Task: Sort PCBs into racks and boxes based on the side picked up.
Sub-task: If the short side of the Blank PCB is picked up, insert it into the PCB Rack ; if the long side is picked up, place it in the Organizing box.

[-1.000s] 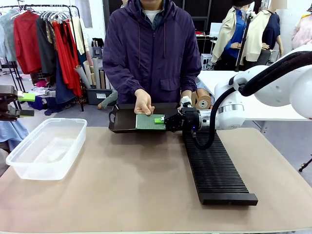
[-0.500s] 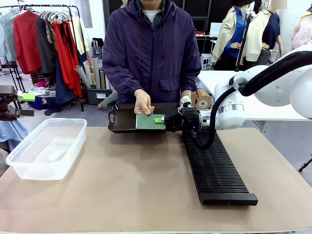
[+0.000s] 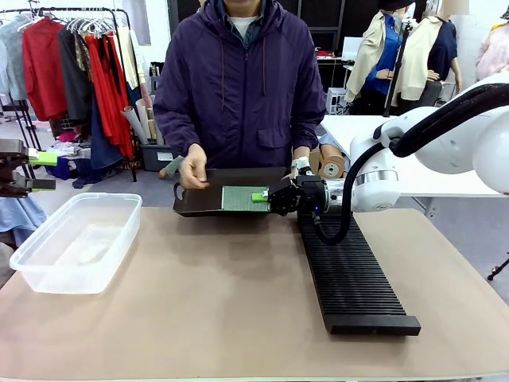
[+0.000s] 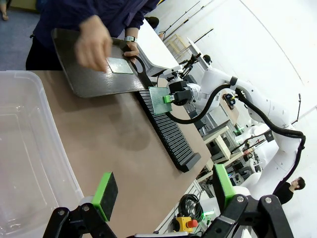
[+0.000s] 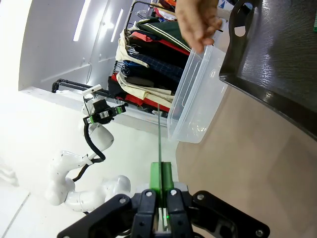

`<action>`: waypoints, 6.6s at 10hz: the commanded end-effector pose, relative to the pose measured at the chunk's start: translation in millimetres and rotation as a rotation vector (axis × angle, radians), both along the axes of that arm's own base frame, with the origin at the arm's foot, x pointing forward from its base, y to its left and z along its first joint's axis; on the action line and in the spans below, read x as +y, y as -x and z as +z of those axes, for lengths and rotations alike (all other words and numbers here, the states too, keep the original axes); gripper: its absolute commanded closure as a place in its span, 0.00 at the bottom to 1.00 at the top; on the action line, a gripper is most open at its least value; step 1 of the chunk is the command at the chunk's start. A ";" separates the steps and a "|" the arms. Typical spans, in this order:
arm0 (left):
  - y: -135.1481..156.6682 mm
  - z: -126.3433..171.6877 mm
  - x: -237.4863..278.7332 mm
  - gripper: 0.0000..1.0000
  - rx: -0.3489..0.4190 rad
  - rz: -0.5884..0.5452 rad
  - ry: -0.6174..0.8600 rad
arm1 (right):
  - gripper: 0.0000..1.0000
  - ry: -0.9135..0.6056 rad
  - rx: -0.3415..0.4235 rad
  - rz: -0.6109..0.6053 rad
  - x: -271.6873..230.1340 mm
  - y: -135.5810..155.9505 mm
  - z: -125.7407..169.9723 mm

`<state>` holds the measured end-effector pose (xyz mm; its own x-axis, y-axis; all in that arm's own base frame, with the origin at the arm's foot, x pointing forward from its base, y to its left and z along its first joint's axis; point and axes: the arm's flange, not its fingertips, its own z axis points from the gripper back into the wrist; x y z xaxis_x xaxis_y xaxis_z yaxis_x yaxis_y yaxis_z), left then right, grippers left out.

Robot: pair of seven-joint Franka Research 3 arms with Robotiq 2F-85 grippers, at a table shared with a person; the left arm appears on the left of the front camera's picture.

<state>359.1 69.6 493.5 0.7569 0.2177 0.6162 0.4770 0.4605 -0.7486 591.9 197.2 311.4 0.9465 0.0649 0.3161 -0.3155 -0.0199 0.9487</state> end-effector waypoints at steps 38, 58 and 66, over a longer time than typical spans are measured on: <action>1.4 1.2 0.6 0.00 -0.006 -0.003 0.011 | 1.00 -0.007 -0.763 0.102 -265.1 -36.4 -4.0; 1.4 1.2 0.6 0.00 -0.006 -0.003 0.011 | 1.00 0.040 -1.173 0.021 -264.9 -65.6 -95.3; 1.4 1.2 0.6 0.00 -0.006 -0.003 0.011 | 1.00 0.073 -1.153 0.028 -265.6 -65.9 -104.6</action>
